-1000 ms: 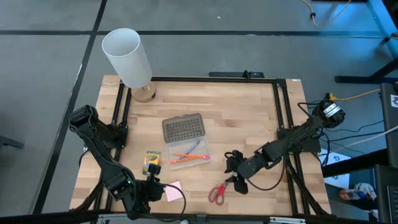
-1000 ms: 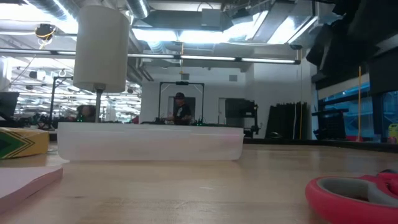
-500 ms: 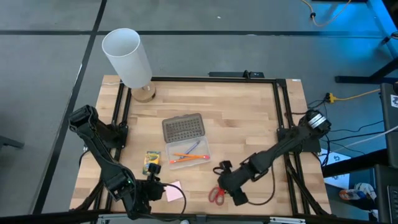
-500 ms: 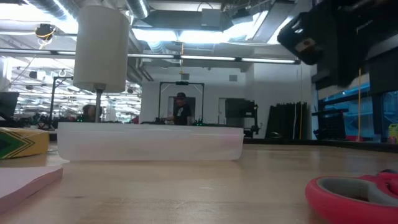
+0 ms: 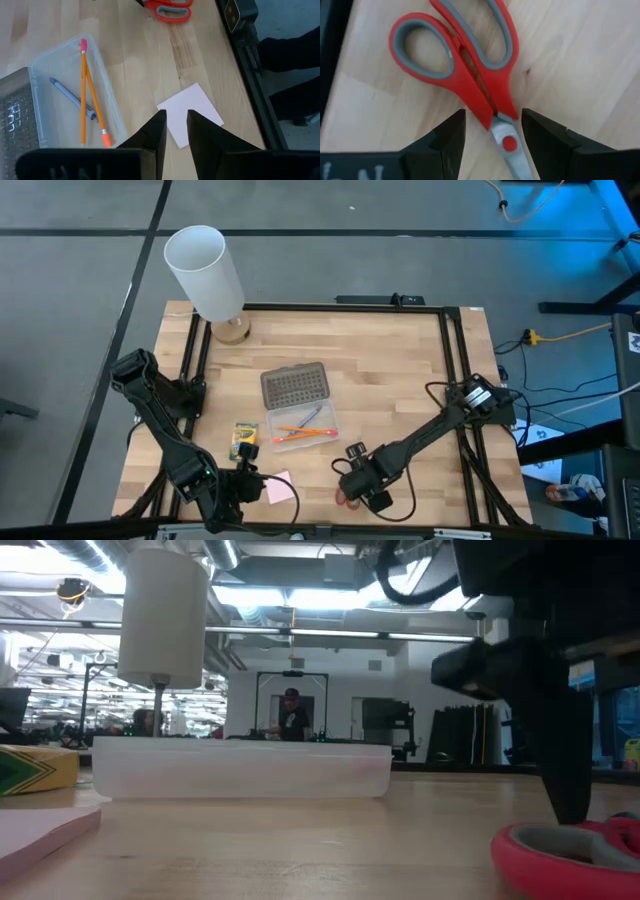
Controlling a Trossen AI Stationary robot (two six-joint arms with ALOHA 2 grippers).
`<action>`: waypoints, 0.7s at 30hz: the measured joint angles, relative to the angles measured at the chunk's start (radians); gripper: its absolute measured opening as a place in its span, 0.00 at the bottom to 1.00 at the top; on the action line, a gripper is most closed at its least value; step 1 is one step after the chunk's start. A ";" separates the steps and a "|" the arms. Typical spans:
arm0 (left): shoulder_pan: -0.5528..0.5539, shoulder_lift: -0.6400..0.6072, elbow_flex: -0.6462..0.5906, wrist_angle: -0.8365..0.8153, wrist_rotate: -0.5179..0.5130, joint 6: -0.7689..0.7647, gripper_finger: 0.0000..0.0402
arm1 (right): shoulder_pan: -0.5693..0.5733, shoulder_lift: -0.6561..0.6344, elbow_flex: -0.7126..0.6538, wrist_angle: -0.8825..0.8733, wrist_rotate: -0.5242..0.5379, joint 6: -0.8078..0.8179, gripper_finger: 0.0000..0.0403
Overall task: Pack school essentials
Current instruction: Put the red scissors into the gray supply box
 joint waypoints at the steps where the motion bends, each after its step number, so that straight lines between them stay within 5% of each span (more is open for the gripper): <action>1: 0.000 0.000 0.000 0.000 0.000 0.000 0.17 | 0.000 0.008 0.001 0.001 0.000 -0.002 0.48; 21: 0.000 0.000 0.000 0.000 -0.001 0.001 0.17 | 0.000 0.054 0.001 0.040 0.039 -0.110 0.48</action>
